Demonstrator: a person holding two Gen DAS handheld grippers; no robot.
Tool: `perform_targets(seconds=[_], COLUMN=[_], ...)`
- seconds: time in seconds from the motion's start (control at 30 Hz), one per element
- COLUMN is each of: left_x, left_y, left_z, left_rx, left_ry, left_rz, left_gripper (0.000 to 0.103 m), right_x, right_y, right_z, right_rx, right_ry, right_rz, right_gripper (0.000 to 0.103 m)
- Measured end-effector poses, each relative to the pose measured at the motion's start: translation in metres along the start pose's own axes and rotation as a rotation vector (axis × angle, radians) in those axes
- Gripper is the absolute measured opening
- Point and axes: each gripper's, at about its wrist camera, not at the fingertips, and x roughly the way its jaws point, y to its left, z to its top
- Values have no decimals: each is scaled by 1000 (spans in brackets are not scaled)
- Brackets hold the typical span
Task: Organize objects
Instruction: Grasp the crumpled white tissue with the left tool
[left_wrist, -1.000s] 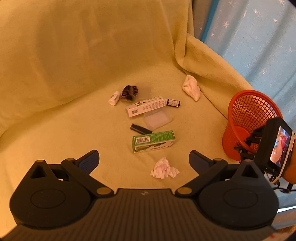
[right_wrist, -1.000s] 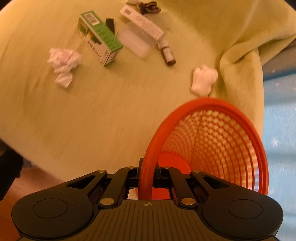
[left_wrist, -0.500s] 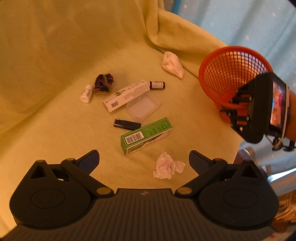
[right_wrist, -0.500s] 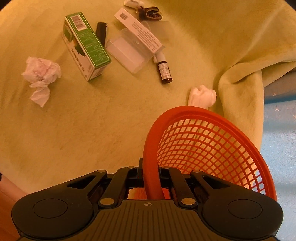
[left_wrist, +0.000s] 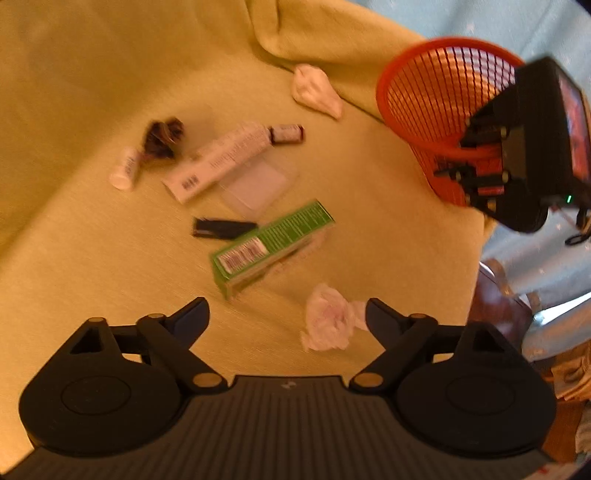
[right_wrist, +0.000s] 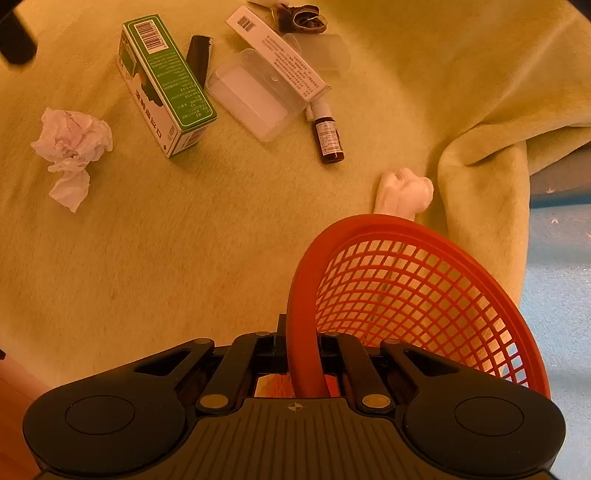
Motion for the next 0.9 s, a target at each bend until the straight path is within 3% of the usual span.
perform_targets(seconds=[0.2,0.33,0.47,0.53,0.9], left_x=[37,59,69,71,25], left_y=[-16,-24,-26,-28,-19], left_z=[-11,-12,-10,-8,21], left_rx=[13,49,48,59,37], left_ry=[43,83,116,134,77], left_rz=[-11,-11,-19,-24,-27], left_gripper=[69,46,34,20,15], right_x=[2,2,2,3,4], right_y=[3,3,2,3,9], right_z=[-1,-1,-4,-4,-6], right_rx=[-11,-18,-18,-15,-46], right_ry=[-13,-15,-21,-21,-27], right_rz=[-3,-5,-6,-6,-19], right_gripper=[2,2,2,2,2])
